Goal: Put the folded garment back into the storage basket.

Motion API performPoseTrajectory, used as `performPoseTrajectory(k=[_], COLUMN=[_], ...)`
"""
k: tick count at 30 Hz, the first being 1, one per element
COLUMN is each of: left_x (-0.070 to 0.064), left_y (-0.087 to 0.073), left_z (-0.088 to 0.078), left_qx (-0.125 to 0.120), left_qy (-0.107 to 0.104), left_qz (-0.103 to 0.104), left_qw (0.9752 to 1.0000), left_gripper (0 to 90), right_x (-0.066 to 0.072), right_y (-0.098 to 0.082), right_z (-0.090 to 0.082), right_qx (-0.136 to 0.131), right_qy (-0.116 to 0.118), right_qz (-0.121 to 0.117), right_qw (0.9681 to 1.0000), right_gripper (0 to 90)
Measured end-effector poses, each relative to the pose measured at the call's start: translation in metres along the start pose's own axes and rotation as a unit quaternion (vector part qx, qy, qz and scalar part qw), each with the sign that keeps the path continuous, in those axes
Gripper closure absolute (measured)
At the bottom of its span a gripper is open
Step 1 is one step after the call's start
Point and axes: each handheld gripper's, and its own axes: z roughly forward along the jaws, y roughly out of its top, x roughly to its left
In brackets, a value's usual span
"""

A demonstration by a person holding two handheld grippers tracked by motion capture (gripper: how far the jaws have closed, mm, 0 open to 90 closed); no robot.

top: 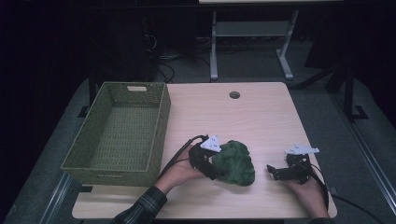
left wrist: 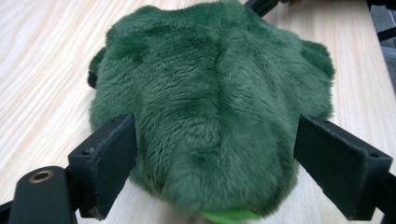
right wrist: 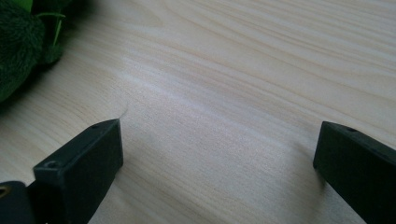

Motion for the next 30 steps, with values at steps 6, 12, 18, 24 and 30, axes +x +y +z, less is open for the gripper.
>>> performPoseTrajectory(k=[6, 12, 18, 24, 30], left_x=[0.002, 0.002, 0.002, 0.001, 0.0], left_y=[-0.004, -0.005, -0.007, -0.007, -0.007], left_z=[0.014, 0.026, 0.032, 0.035, 0.032], left_qx=[0.015, 0.032, 0.049, 0.057, 0.065], left_qy=[-0.003, -0.001, 0.001, 0.005, 0.012], left_qz=[0.001, 0.008, 0.009, 0.007, 0.015], left_qw=[0.9999, 0.9995, 0.9988, 0.9983, 0.9977], left_gripper=[12.9, 12.9, 13.1, 14.7, 23.0], right_x=[0.0, 0.0, 0.0, 0.0, 0.0], right_y=[0.0, 0.0, 0.0, 0.0, 0.0], right_z=[0.0, 0.0, 0.0, 0.0, 0.0], right_qx=[0.0, 0.0, 0.001, 0.001, 0.001], right_qy=[-0.001, -0.001, -0.002, -0.002, -0.003], right_qz=[0.0, 0.001, 0.003, 0.005, 0.005], right_qw=[1.0, 1.0, 1.0, 1.0, 1.0], right_gripper=[1.3, 1.3, 1.4, 1.4, 1.4])
